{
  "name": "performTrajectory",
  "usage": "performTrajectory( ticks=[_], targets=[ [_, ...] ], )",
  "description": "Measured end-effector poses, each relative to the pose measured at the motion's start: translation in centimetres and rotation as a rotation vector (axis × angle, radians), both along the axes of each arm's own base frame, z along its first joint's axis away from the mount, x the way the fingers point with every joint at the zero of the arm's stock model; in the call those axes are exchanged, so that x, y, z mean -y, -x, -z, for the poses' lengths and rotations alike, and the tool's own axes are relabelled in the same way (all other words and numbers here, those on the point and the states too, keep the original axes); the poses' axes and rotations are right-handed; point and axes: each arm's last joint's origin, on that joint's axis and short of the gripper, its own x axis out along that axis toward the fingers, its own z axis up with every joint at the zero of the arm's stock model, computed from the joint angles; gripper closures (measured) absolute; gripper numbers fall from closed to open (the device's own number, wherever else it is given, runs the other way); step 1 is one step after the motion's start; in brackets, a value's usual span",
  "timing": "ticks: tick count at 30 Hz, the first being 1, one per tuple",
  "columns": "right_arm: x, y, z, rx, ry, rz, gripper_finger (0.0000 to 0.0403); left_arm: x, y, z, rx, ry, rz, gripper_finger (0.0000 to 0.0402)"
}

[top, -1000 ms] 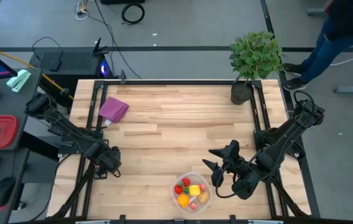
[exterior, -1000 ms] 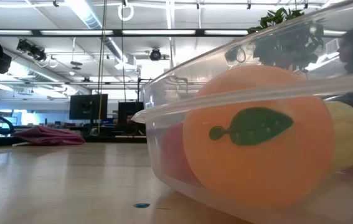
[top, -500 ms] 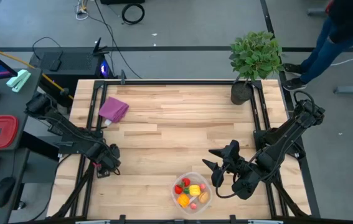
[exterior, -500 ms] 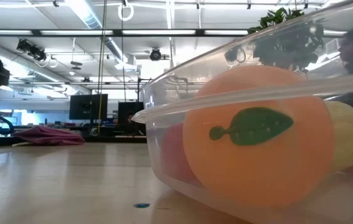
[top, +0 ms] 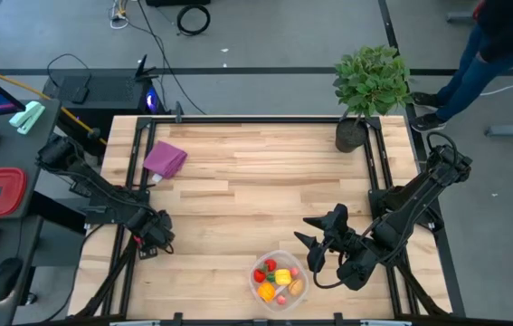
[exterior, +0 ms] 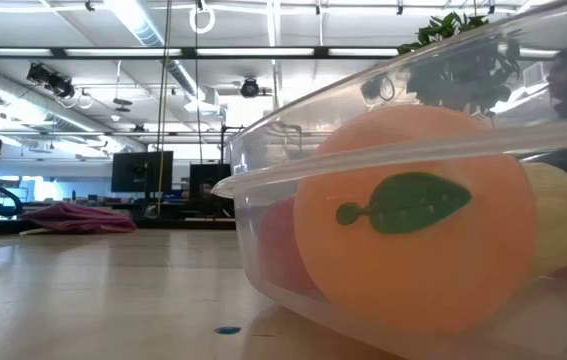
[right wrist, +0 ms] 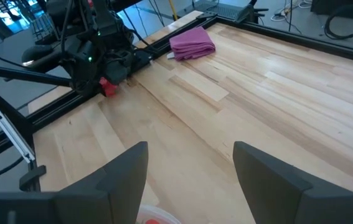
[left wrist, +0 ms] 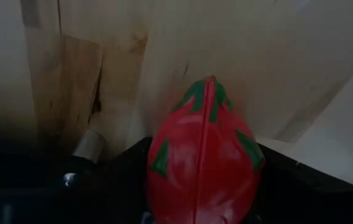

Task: Pick and placing Produce into tupperware
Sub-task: Put the dragonfruit into the transparent bin

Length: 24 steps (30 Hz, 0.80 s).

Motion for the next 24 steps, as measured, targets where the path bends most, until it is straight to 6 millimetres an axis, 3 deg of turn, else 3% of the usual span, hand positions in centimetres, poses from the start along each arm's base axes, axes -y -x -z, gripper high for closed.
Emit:
performTrajectory(
  ticks=[5,10,18,24],
  targets=[
    [0.0,0.0,0.0,0.000,0.000,0.000,0.0157,0.1,-0.2,-0.1,0.022,0.019,0.060,0.0179],
    [0.0,0.0,0.0,0.000,0.001,0.000,0.0157,0.9,-1.5,-1.7,0.119,0.023,0.103,0.0179],
    [0.5,-0.4,0.0,-0.001,0.002,0.019,0.0157,3.0,-5.7,-7.5,0.534,-0.033,0.217,0.0179],
    [1.0,-0.7,0.0,-0.001,0.002,0.041,0.0157,2.8,-9.7,-11.6,0.892,-0.097,0.275,0.0172]
  ],
)
